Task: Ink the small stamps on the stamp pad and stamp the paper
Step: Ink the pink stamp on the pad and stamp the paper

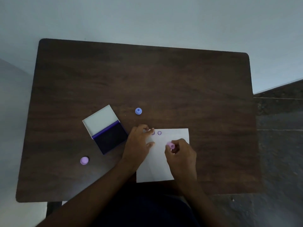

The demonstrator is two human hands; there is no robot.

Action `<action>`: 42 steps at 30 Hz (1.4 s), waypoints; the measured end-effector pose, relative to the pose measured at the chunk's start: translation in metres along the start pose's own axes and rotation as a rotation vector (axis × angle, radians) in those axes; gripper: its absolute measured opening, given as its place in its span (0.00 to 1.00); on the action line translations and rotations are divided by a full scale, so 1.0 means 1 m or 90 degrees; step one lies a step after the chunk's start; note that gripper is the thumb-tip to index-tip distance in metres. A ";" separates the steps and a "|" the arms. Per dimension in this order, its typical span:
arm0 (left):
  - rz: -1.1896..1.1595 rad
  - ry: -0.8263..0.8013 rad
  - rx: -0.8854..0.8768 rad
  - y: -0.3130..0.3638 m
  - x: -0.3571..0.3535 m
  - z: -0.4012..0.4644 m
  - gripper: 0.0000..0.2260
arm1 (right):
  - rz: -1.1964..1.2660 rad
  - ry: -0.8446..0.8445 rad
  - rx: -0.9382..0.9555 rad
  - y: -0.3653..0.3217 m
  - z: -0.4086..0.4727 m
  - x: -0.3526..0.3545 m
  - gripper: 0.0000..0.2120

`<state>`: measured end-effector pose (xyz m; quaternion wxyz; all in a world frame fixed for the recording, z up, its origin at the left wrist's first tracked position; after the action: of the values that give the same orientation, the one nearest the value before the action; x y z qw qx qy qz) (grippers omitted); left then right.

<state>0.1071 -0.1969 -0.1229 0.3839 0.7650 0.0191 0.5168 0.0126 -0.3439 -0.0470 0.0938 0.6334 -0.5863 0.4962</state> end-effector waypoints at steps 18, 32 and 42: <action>-0.234 0.047 0.219 -0.048 0.038 -0.123 0.11 | 0.165 -0.277 -0.074 -0.017 -0.026 -0.052 0.07; -0.192 0.362 0.364 -0.113 0.082 -0.203 0.08 | 0.188 -0.493 -0.035 -0.084 -0.072 -0.115 0.08; -0.160 0.368 0.437 -0.153 0.086 -0.210 0.25 | 0.181 -0.520 -0.067 -0.100 -0.083 -0.139 0.02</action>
<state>0.0346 0.0664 -0.1129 0.1470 0.6639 0.3875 0.6224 0.0780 -0.1661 -0.0628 -0.1832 0.6848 -0.6813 0.1825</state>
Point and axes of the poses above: each hand's wrist, its own z-axis towards the middle knuckle, its own x-axis out of the back of the hand, y = z × x, the point moved 9 cm from there along z, towards the middle knuckle, and after that the axes turned 15 degrees about -x, right-handed, at the moved point
